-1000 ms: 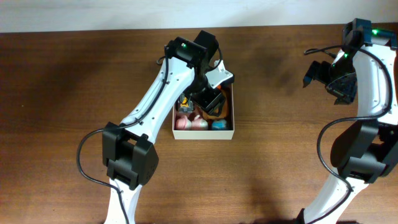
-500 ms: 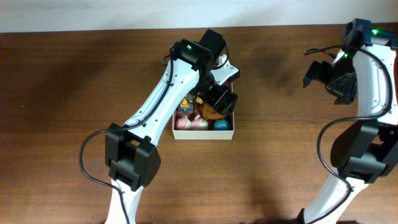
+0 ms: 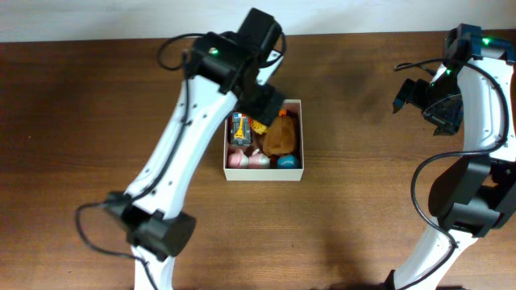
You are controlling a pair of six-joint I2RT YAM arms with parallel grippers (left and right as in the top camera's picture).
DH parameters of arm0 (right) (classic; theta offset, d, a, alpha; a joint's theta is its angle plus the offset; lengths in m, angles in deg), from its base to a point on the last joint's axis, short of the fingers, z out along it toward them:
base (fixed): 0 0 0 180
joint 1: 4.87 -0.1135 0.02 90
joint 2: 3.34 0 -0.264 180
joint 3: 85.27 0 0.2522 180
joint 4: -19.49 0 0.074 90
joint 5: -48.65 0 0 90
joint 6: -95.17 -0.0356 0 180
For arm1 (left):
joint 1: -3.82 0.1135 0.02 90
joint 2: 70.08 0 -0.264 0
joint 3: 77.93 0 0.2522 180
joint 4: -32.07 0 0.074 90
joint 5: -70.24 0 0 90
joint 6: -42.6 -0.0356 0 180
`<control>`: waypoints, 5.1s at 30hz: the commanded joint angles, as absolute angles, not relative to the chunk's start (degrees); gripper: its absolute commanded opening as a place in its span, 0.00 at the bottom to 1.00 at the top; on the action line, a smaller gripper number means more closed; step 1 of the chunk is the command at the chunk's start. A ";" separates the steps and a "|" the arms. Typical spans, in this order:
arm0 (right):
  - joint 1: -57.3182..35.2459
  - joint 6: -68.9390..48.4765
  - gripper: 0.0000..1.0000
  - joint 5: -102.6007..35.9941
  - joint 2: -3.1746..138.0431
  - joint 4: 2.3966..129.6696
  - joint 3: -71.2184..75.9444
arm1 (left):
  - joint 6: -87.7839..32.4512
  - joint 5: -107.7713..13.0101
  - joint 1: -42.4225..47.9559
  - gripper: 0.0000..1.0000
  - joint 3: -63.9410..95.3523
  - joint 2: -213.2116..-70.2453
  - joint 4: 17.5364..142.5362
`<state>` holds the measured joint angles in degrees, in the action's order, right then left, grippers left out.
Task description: Pack container
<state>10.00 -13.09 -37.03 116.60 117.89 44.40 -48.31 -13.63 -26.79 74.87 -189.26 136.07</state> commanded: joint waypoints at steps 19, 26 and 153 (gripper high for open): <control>10.15 -13.79 0.99 -37.53 115.64 117.87 44.30 | -55.02 -15.49 -2.60 1.00 64.36 -157.72 130.80; 10.15 -13.79 0.99 -37.53 115.64 117.87 44.30 | -55.89 -20.63 0.40 1.00 25.15 -134.70 96.90; -9.84 -10.08 0.99 -42.04 -3.15 35.05 -62.30 | -55.87 -30.70 6.27 1.00 -62.30 -70.38 52.38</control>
